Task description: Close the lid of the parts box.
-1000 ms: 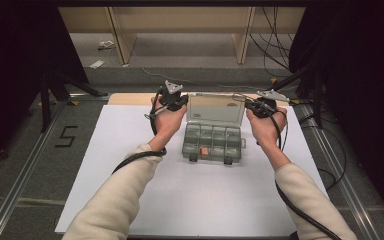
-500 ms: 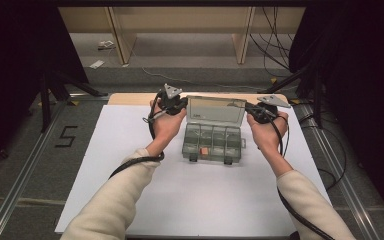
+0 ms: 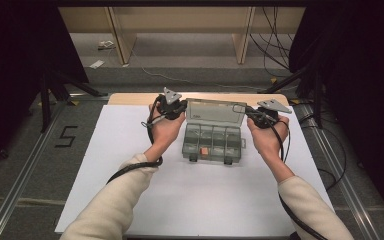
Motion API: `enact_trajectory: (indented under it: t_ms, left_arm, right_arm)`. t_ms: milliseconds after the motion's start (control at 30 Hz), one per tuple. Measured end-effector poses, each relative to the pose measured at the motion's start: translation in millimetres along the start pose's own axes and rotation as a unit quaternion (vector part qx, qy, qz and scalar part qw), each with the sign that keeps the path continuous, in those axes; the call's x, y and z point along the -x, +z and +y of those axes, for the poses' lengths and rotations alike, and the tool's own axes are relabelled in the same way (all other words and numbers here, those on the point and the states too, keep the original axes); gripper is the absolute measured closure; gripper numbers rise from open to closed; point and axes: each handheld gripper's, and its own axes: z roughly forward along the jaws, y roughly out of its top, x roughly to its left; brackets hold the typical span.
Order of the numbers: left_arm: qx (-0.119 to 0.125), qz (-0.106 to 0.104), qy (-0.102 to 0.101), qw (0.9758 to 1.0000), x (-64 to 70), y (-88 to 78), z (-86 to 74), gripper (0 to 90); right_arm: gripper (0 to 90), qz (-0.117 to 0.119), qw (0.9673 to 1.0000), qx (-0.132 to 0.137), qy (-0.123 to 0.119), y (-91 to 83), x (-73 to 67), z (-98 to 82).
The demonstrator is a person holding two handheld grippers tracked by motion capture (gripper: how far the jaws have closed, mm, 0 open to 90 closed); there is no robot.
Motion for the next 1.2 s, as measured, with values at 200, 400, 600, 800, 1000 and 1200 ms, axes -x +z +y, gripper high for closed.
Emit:
enact_trajectory:
  t_ms: [200,400,600,800,1000,1200]
  left_arm:
    - [0.006,0.001,0.007,1.0000,1.9,-4.1,-4.2,87.4]
    - [0.011,0.001,0.014,0.9998,4.0,-8.5,-8.9,87.4]
    - [0.014,0.000,0.025,0.9996,5.4,-14.1,-14.5,87.1]
    - [0.017,-0.003,0.034,0.9993,7.0,-19.5,-20.4,87.1]
    - [0.019,-0.005,0.044,0.9989,8.1,-23.9,-25.3,87.0]
    - [0.021,-0.005,0.060,0.9980,9.8,-28.0,-30.6,87.1]
  right_arm:
    - [89.0,0.002,1.0000,0.001,-0.007,-4.8,-1.7,-3.6]
    - [89.0,0.004,0.9999,0.001,-0.013,-9.7,-3.0,-7.1]
    - [89.1,0.004,0.9998,0.005,-0.019,-14.3,-5.4,-11.9]
    - [89.0,0.006,0.9996,0.004,-0.026,-19.6,-7.4,-16.2]
    - [89.0,0.010,0.9994,0.002,-0.033,-24.8,-8.9,-20.8]
    - [89.0,0.014,0.9992,0.002,-0.037,-29.6,-10.0,-26.7]
